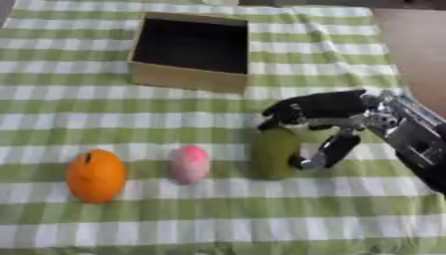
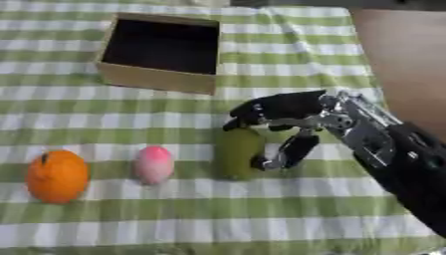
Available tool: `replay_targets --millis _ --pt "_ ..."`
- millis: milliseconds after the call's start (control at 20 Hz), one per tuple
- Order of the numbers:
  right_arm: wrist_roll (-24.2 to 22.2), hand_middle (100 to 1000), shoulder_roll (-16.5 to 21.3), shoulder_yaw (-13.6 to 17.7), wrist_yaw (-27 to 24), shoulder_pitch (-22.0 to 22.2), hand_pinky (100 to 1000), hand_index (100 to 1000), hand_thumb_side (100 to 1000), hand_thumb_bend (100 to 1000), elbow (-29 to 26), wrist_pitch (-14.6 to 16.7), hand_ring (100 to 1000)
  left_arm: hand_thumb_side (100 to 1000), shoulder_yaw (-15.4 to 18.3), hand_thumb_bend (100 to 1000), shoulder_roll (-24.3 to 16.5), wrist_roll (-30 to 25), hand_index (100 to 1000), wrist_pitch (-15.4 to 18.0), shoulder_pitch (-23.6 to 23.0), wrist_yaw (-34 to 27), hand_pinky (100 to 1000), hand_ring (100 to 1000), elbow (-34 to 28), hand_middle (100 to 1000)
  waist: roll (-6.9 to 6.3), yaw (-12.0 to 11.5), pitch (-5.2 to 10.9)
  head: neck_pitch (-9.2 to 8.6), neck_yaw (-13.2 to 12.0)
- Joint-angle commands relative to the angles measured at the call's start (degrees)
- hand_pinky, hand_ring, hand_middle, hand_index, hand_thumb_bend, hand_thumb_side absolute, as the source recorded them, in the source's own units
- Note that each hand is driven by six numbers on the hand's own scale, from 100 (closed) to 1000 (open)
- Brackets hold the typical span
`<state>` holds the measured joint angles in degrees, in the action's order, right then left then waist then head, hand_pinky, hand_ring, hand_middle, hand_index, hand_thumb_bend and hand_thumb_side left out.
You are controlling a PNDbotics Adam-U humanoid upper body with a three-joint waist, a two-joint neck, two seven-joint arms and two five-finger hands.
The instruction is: Pick up objects on the table and place them in the box.
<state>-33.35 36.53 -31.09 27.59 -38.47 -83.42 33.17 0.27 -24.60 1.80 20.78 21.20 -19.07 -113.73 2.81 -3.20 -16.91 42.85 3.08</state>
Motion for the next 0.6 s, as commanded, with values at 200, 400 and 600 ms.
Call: replay_targets --millis 200,400,600 --pt "-18.61 465 0.74 2.49 -4.24 -0.11 980 787 362 100 -0.42 17.85 888 607 0.39 100 -0.57 -0.04 854 0.06 0.67 -0.26 723 777 -0.86 740 0.37 0.06 1.04 0.09 -0.32" --pt "-18.04 372 1.41 3.81 -10.69 0.25 926 716 314 100 -2.57 15.10 800 607 0.51 100 -0.62 0.16 854 0.15 0.68 -0.20 723 778 -0.86 741 0.37 0.13 1.07 0.18 -0.44" --pt "-17.36 302 2.29 4.86 -15.78 0.38 878 650 314 100 -5.18 13.22 720 606 0.60 100 -0.76 0.32 854 0.21 0.61 -0.16 723 778 -0.86 740 0.35 0.19 1.11 0.24 -0.43"
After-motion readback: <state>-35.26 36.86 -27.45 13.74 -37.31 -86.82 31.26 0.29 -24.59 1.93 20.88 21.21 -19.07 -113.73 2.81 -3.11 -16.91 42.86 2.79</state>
